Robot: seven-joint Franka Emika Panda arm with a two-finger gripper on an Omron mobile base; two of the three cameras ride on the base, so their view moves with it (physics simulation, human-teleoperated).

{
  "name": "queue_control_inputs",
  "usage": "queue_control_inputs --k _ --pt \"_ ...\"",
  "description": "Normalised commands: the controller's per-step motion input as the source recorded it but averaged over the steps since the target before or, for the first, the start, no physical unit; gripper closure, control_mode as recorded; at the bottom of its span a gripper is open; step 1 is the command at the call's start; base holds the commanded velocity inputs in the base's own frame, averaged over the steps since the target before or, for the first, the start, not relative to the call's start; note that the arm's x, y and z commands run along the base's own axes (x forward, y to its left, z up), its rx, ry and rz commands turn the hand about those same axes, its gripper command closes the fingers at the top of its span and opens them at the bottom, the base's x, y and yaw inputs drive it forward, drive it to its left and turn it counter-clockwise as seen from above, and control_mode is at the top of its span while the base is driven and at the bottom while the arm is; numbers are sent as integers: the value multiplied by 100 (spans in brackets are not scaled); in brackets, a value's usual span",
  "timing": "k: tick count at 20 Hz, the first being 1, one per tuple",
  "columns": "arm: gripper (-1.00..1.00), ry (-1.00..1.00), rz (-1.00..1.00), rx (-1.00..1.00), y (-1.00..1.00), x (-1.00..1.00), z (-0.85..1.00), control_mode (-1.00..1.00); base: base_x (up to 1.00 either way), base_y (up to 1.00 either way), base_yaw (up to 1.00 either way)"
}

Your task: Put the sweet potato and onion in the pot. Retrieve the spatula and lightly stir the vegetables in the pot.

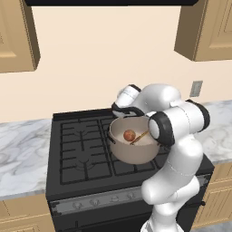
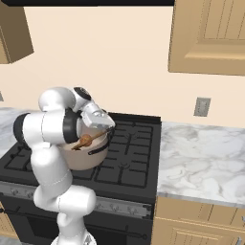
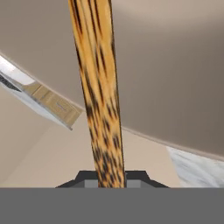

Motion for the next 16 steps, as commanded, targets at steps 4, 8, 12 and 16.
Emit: queue_control_inputs --k 4,8,12,16 --pt "100 4 0 0 0 6 0 -100 0 0 0" --pt "100 7 0 0 0 16 0 -100 0 0 0" --pt "100 1 4 1 0 3 31 -100 0 0 0" --pt "100 0 18 1 0 0 27 -100 0 0 0"
